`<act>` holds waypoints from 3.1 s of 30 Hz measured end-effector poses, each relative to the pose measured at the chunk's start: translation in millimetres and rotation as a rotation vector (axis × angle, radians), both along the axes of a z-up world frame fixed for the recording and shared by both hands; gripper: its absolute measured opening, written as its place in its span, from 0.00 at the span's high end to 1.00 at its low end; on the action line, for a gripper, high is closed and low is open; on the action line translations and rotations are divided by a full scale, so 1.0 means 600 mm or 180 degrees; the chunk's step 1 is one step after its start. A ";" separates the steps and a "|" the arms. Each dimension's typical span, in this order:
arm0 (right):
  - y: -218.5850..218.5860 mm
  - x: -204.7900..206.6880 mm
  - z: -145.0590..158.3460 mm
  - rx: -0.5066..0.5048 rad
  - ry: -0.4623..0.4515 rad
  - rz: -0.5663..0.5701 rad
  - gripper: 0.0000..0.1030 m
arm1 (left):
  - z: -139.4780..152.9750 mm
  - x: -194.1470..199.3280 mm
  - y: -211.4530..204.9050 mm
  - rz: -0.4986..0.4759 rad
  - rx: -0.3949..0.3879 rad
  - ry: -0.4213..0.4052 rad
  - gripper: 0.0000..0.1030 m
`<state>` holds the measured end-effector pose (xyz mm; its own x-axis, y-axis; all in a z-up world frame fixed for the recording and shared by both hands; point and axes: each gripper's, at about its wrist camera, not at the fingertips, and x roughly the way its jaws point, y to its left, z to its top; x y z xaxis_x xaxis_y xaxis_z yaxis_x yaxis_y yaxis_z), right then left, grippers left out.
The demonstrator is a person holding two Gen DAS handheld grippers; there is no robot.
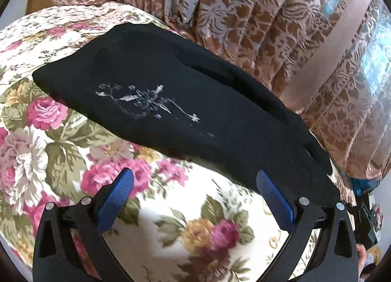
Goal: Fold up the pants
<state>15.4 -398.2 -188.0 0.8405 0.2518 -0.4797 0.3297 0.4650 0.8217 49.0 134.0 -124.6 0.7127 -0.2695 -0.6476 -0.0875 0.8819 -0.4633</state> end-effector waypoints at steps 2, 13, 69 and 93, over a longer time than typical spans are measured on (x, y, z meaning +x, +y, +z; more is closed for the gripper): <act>-0.005 0.011 -0.002 -0.0011 -0.0006 -0.0013 0.37 | -0.004 0.007 0.013 0.0049 -0.0043 -0.0024 0.03; -0.022 0.028 -0.040 -0.0083 -0.0251 -0.0092 0.78 | -0.029 0.059 0.093 0.0342 -0.0652 0.0027 0.03; 0.035 -0.113 0.064 -0.0855 -0.0275 0.0214 0.93 | 0.034 -0.068 0.194 0.0270 -0.0825 -0.0418 0.95; -0.105 -0.194 -0.001 -0.0043 -0.0323 -0.0559 0.61 | -0.041 -0.080 0.279 0.0888 -0.1027 -0.0312 0.57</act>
